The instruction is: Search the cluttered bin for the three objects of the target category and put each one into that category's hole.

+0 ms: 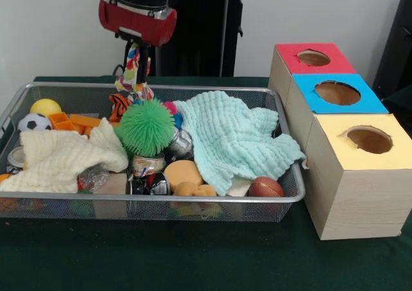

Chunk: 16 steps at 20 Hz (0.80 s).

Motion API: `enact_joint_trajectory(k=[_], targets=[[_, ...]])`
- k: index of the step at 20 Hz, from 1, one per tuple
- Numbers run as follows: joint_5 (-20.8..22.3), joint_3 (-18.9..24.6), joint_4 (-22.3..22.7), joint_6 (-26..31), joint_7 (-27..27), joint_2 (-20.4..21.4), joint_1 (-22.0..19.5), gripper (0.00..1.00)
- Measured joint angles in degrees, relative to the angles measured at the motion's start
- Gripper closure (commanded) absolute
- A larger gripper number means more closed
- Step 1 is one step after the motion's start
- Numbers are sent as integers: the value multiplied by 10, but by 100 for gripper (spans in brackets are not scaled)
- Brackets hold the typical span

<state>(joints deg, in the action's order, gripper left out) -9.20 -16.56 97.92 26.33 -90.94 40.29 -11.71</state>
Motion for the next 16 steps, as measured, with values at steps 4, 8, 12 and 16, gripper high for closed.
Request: enact_joint_trajectory(k=[4, 8, 12, 16], targets=[[-21, 0, 0, 0, 0, 1, 9, 100], [-39, -1, 0, 0, -1, 0, 25, 100], [-48, -8, 0, 4, -6, -1, 45, 100], [-57, -12, 0, 7, -21, -1, 67, 100]])
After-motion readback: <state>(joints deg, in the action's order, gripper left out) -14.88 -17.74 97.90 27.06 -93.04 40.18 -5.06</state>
